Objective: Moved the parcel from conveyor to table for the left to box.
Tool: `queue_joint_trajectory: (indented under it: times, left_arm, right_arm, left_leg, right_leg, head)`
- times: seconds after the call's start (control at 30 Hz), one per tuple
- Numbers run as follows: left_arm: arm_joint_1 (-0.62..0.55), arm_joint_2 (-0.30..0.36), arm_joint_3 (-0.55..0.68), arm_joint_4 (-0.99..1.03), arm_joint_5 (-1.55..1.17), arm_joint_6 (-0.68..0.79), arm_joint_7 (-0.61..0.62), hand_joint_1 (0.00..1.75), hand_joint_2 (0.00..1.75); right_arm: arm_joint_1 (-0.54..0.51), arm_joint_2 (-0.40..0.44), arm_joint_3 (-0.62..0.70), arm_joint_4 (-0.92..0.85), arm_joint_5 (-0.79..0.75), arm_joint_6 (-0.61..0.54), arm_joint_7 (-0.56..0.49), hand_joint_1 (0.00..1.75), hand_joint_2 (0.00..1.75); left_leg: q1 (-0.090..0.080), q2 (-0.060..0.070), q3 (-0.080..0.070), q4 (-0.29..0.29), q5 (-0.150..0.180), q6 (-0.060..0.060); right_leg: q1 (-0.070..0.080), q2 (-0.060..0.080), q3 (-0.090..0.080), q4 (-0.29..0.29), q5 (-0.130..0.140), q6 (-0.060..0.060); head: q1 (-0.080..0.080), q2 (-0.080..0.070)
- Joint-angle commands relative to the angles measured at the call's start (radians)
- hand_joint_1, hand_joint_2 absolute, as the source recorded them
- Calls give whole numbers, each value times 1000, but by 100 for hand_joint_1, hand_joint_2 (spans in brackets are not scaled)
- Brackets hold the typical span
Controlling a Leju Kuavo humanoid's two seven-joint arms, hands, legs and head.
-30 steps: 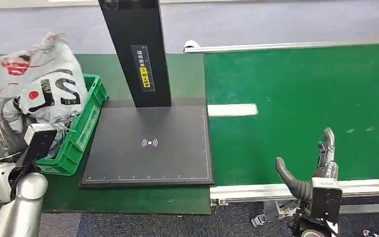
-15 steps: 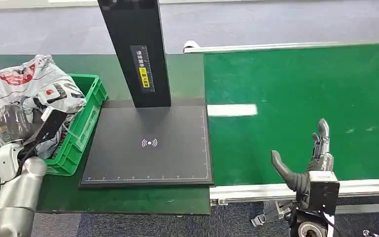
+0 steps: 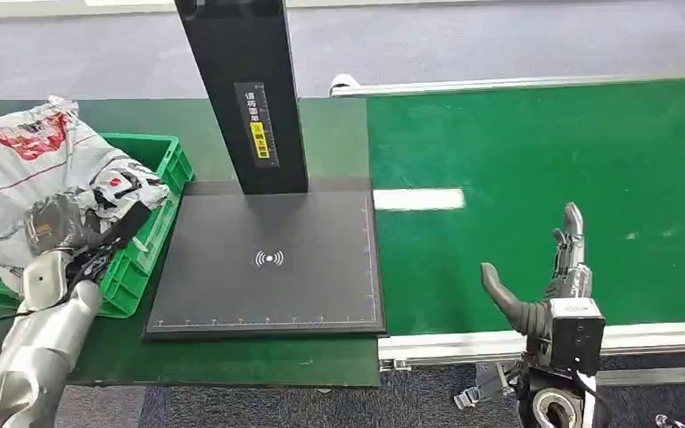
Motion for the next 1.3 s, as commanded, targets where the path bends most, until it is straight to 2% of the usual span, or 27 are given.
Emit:
queue_joint_trajectory:
  times: [0.03,0.13,0.33,0.57,0.7,0.73,0.77,0.87,1.03,1.1,1.17,1.2,1.3]
  left_arm:
    - [-26,37,-104,325,-90,-108,110,175,175]
    - [-19,56,-96,337,-105,-146,155,175,175]
    - [-4,82,-55,340,-89,-159,168,175,175]
    - [6,79,-49,339,-86,-160,169,175,175]
    - [6,77,-41,338,-80,-162,169,175,175]
    - [9,76,-32,335,-75,-162,167,161,175]
    - [13,76,-26,328,-72,-150,160,0,175]
    - [14,58,29,304,-49,-56,98,0,175]
    - [2,11,157,168,83,119,-140,0,175]
    - [1,-4,163,112,105,124,-181,0,175]
    - [45,-32,168,-41,159,134,-248,0,175]
    - [86,-47,162,-148,181,113,-254,0,175]
    - [107,-50,154,-193,182,89,-233,0,175]
  right_arm:
    - [-67,-26,62,115,-7,0,-1,0,175]
    - [-72,-29,68,105,-7,1,1,0,175]
    - [-55,-34,72,97,-9,0,1,0,175]
    - [-50,-32,72,90,-9,0,1,0,175]
    - [-49,-32,72,90,-9,2,2,0,175]
    - [-49,-32,72,90,-9,4,3,0,175]
    - [-48,-31,72,89,-9,4,3,0,175]
    - [-36,-26,66,82,-7,1,4,0,175]
    - [-6,-18,42,54,0,-13,8,0,175]
    - [0,-16,35,50,1,-16,8,0,175]
    - [7,-9,25,41,5,-18,9,0,175]
    - [10,-7,21,35,8,-17,11,0,175]
    - [10,-6,19,33,10,-15,13,0,175]
  left_leg:
    - [-1,2,5,-3,0,0]
    - [-1,3,9,-4,0,0]
    - [-1,8,18,-9,-1,-3]
    - [-1,17,26,-15,-1,-3]
    - [-1,16,28,-18,0,-4]
    - [-1,16,29,-17,-1,-4]
    - [-1,17,29,-20,0,-4]
    - [-1,16,30,-21,0,-5]
    - [-1,13,30,-19,0,-5]
    - [0,11,29,-18,0,-5]
    - [0,9,26,-18,1,-5]
    - [0,9,26,-17,1,-5]
    - [0,8,22,-16,1,-6]
  right_leg:
    - [-1,2,4,-2,1,0]
    - [-1,4,7,-1,1,0]
    - [-1,9,14,-2,0,-3]
    - [-1,17,16,-4,3,-7]
    - [-2,17,16,-3,1,-8]
    - [-1,17,17,-2,0,-8]
    - [-1,18,16,-4,2,-9]
    - [-1,17,16,-4,1,-10]
    - [-1,13,15,-2,-1,-11]
    - [-1,12,15,-2,-2,-11]
    - [0,10,14,-2,-1,-11]
    - [0,10,13,-1,-2,-11]
    - [0,9,10,-1,-2,-11]
  head:
    - [0,0]
    - [-1,0]
    - [-1,0]
    - [-1,0]
    - [-1,0]
    - [-1,0]
    - [-1,0]
    - [-1,0]
    - [-1,0]
    - [0,0]
    - [0,0]
    - [-1,0]
    - [0,0]
